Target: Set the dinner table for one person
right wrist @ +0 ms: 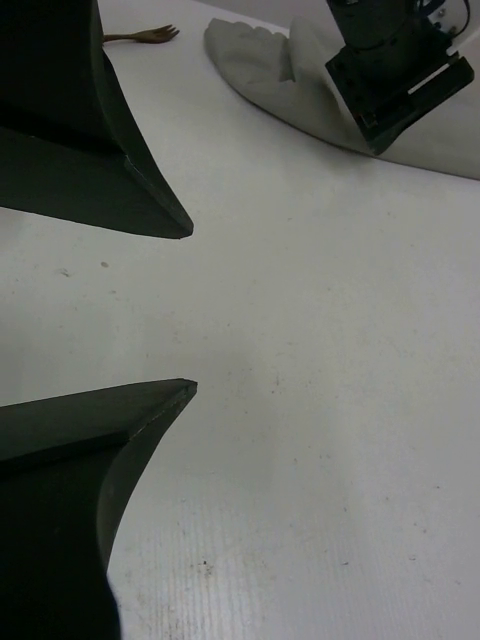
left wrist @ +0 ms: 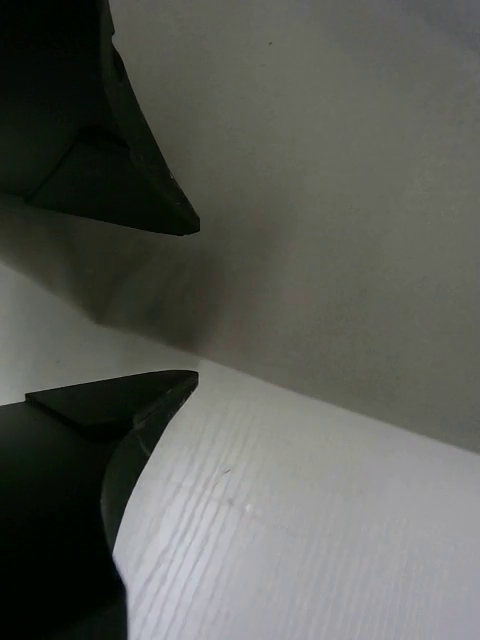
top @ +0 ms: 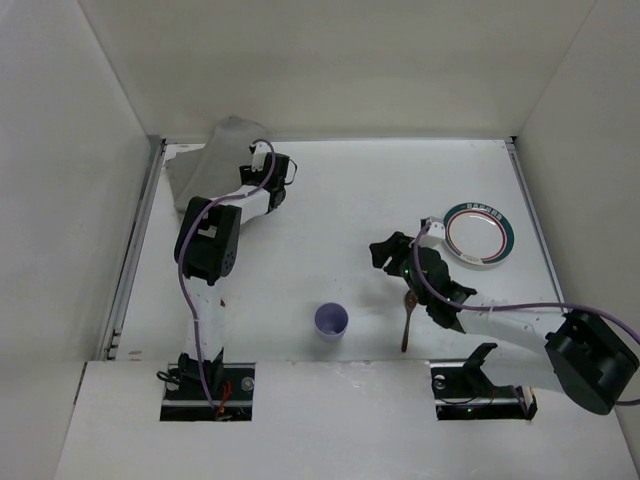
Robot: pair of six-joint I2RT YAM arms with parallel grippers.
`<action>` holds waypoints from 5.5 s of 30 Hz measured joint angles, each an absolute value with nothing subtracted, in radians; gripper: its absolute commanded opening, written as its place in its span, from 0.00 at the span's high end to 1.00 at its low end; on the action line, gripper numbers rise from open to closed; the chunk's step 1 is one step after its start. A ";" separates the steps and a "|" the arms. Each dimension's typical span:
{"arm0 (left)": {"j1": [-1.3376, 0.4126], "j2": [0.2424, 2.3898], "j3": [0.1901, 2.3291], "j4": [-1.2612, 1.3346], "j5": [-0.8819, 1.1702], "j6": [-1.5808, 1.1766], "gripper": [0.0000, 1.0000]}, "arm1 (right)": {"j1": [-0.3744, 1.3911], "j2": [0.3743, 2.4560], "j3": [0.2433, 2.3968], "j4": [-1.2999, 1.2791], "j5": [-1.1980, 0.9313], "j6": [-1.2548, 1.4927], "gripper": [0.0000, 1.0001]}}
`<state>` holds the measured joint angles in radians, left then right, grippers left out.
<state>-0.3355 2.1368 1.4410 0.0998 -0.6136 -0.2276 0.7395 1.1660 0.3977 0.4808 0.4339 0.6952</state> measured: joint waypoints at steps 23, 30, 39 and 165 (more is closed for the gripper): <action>-0.507 2.070 1.338 0.163 -0.422 -0.360 0.89 | 0.748 1.151 0.397 0.484 0.429 0.694 0.34; -0.574 1.968 1.267 0.163 -0.361 -0.466 0.59 | 0.749 1.151 0.398 0.484 0.430 0.691 0.33; -0.454 1.535 0.907 0.279 -0.427 -0.692 0.49 | 0.760 1.153 0.398 0.484 0.429 0.687 0.32; -0.491 1.154 0.202 0.424 -0.463 -1.114 0.95 | 0.640 1.327 0.387 0.234 0.348 1.274 0.85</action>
